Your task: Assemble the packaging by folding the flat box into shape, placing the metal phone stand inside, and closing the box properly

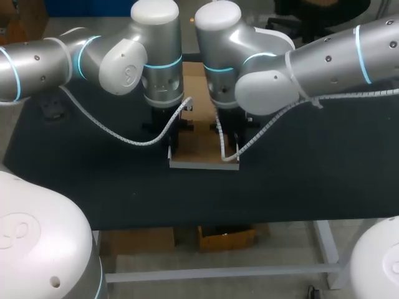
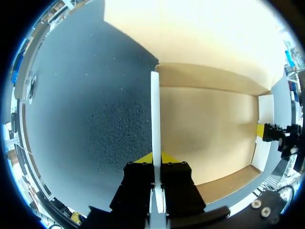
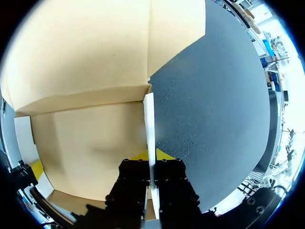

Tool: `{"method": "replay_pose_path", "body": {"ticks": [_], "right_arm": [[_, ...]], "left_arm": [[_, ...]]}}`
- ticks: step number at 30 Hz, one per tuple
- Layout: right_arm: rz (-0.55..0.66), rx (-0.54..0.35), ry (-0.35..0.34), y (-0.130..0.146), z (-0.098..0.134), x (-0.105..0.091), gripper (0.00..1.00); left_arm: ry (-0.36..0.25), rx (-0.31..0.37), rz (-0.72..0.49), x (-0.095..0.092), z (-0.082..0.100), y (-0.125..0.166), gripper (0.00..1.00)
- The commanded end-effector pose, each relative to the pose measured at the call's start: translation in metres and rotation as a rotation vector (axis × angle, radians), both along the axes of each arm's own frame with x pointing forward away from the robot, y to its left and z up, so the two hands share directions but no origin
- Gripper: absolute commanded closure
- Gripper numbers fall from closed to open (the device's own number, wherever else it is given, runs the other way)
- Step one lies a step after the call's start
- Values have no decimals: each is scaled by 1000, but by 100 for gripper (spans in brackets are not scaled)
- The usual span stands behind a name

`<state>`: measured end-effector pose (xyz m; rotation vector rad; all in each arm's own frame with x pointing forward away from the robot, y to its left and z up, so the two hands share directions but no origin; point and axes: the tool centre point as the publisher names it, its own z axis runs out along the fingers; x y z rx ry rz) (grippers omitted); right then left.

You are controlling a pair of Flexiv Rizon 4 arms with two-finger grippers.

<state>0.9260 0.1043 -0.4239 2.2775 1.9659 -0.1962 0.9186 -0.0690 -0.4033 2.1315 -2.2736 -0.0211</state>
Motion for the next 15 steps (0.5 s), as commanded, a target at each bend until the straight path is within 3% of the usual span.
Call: {"method": "replay_pose_path", "body": {"ticks": [1, 7, 12, 15], "right_arm": [[-167, -90, -59, 4, -10, -2, 100], [-198, -109, -73, 3, -9, -2, 100], [-185, -77, -73, 2, -8, -3, 100], [-162, -41, -68, 2, -7, -4, 89]], "left_arm": [[0, 5, 0, -1, 1, 1, 100], [0, 5, 0, -1, 1, 1, 100], [0, 5, 0, -1, 1, 1, 100], [0, 5, 0, -1, 1, 1, 100]]}}
